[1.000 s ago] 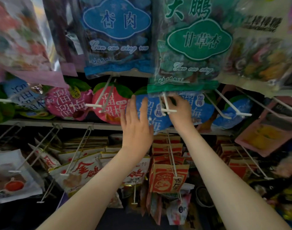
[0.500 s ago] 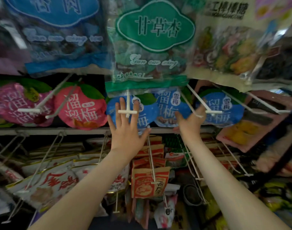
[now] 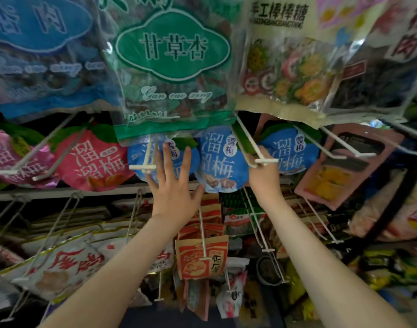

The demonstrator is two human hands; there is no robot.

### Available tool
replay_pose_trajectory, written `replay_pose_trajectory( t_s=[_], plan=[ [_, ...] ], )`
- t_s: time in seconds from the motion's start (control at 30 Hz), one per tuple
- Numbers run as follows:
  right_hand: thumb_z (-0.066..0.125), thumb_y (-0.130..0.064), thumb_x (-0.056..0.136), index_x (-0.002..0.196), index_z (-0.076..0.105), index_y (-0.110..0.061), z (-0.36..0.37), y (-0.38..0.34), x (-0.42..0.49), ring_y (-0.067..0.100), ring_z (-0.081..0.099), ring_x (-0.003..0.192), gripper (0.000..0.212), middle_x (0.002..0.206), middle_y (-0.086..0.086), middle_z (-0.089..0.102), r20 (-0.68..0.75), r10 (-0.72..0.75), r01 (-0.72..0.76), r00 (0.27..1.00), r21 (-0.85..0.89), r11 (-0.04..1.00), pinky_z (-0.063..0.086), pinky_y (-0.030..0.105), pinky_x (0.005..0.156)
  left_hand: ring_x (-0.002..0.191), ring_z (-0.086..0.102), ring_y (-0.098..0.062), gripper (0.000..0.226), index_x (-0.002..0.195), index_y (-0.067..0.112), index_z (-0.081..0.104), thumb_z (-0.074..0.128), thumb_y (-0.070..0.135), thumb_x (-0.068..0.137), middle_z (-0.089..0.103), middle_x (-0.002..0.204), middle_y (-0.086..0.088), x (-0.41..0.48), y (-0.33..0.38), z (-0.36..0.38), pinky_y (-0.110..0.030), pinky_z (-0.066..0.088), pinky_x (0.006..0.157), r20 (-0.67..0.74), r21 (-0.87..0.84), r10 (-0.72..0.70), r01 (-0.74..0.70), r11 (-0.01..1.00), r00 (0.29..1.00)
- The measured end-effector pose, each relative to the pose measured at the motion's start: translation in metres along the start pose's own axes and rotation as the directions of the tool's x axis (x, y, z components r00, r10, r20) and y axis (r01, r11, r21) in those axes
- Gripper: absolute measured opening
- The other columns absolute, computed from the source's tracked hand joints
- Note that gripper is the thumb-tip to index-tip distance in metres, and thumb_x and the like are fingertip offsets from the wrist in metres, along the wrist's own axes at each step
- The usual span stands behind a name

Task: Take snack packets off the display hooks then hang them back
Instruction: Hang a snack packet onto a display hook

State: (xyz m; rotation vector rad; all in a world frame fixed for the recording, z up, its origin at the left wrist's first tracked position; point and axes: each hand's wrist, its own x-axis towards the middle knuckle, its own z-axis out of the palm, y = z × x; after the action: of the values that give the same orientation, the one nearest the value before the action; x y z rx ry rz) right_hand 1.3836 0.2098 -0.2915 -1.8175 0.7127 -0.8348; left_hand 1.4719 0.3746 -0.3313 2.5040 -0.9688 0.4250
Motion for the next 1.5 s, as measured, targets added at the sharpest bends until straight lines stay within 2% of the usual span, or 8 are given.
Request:
replay_pose_trajectory(
  t_s=[0.27, 0.37, 0.53, 0.63, 0.73, 1.23, 1.37, 1.5],
  plan=[
    [0.048, -0.010, 0.095, 0.084, 0.058, -0.017, -0.073, -0.019, -0.057, 0.028, 0.058, 0.079, 0.017, 0.085, 0.013, 0.064, 0.098, 0.033, -0.045, 0.995, 0.116, 0.992, 0.045, 0.038, 0.074, 0.143, 0.006, -0.017, 0.069, 0.136, 0.061, -0.001, 0.048, 0.057, 0.087, -0.003, 0.155, 0.006, -0.038, 0.057, -0.053, -0.042, 0.027, 0.109, 0.114, -0.563, 0.050, 0.023, 0.826, 0.992],
    [0.048, -0.009, 0.095, 0.083, 0.059, -0.019, -0.090, -0.030, -0.081, 0.027, 0.061, 0.080, 0.019, 0.084, 0.011, 0.064, 0.143, 0.046, -0.063, 0.989, 0.119, 0.991, 0.046, 0.041, 0.076, 0.099, 0.053, 0.011, 0.067, 0.135, 0.059, 0.013, 0.057, 0.038, 0.090, 0.040, 0.137, 0.007, -0.049, 0.075, -0.078, -0.012, 0.048, 0.070, 0.226, -0.762, 0.069, 0.132, 0.634, 0.972],
    [0.048, -0.006, 0.095, 0.089, 0.062, -0.018, -0.107, -0.044, -0.103, 0.011, 0.065, 0.080, 0.019, 0.080, -0.006, 0.068, 0.291, 0.082, -0.143, 0.953, 0.195, 0.970, 0.049, 0.028, 0.071, 0.087, 0.061, 0.000, 0.053, 0.131, 0.048, 0.038, 0.062, 0.028, 0.089, 0.048, 0.123, -0.022, -0.069, 0.078, -0.110, -0.010, 0.044, 0.053, 0.306, -0.824, -0.003, 0.267, 0.500, 0.952],
    [0.049, -0.002, 0.094, 0.095, 0.062, -0.017, -0.103, -0.050, -0.107, 0.013, 0.066, 0.090, 0.020, 0.090, -0.005, 0.071, 0.375, 0.089, -0.176, 0.923, 0.204, 0.963, 0.052, 0.028, 0.076, 0.045, 0.043, -0.007, 0.054, 0.136, 0.043, 0.040, 0.062, 0.027, 0.089, 0.053, 0.069, -0.006, -0.071, 0.071, -0.121, -0.014, 0.034, 0.046, 0.284, -0.806, -0.049, 0.266, 0.529, 0.958],
    [0.049, 0.002, 0.092, 0.098, 0.063, -0.016, -0.094, -0.058, -0.109, 0.015, 0.066, 0.096, 0.023, 0.097, -0.001, 0.070, 0.417, 0.077, -0.185, 0.906, 0.224, 0.957, 0.051, 0.030, 0.081, 0.046, 0.035, -0.006, 0.054, 0.136, 0.045, 0.039, 0.061, 0.027, 0.090, 0.037, 0.049, 0.012, -0.074, 0.058, -0.125, -0.019, 0.032, 0.046, 0.294, -0.786, -0.045, 0.268, 0.557, 0.955],
    [0.058, -0.015, 0.091, 0.083, 0.063, -0.026, 0.014, -0.113, -0.104, -0.007, 0.057, 0.076, 0.014, 0.083, -0.011, 0.063, 0.408, -0.119, 0.095, 0.905, 0.077, 0.992, 0.043, 0.009, 0.071, 0.049, 0.040, -0.002, 0.055, 0.132, 0.044, 0.041, 0.064, 0.020, 0.088, 0.047, 0.075, 0.011, -0.098, -0.023, -0.145, -0.012, 0.034, 0.051, 0.101, -0.767, -0.118, 0.152, 0.623, 0.988],
    [0.060, -0.019, 0.090, 0.079, 0.061, -0.032, 0.033, -0.122, -0.107, -0.004, 0.057, 0.074, 0.017, 0.077, -0.014, 0.061, 0.423, -0.150, 0.111, 0.894, 0.117, 0.987, 0.044, 0.016, 0.070, 0.071, 0.052, -0.001, 0.056, 0.131, 0.051, 0.037, 0.062, 0.032, 0.085, 0.053, 0.117, 0.024, -0.102, -0.042, -0.141, -0.023, 0.046, 0.065, 0.003, -0.724, -0.099, 0.070, 0.686, 0.995],
    [0.058, -0.023, 0.092, 0.078, 0.063, -0.027, 0.045, -0.127, -0.110, 0.024, 0.063, 0.080, 0.015, 0.079, 0.005, 0.063, 0.414, -0.161, 0.122, 0.896, 0.120, 0.985, 0.049, 0.040, 0.072, 0.080, 0.055, -0.009, 0.057, 0.131, 0.053, 0.032, 0.060, 0.034, 0.084, 0.052, 0.109, 0.017, -0.103, -0.051, -0.142, -0.022, 0.049, 0.070, -0.045, -0.678, -0.080, 0.028, 0.734, 0.996]
  ],
)
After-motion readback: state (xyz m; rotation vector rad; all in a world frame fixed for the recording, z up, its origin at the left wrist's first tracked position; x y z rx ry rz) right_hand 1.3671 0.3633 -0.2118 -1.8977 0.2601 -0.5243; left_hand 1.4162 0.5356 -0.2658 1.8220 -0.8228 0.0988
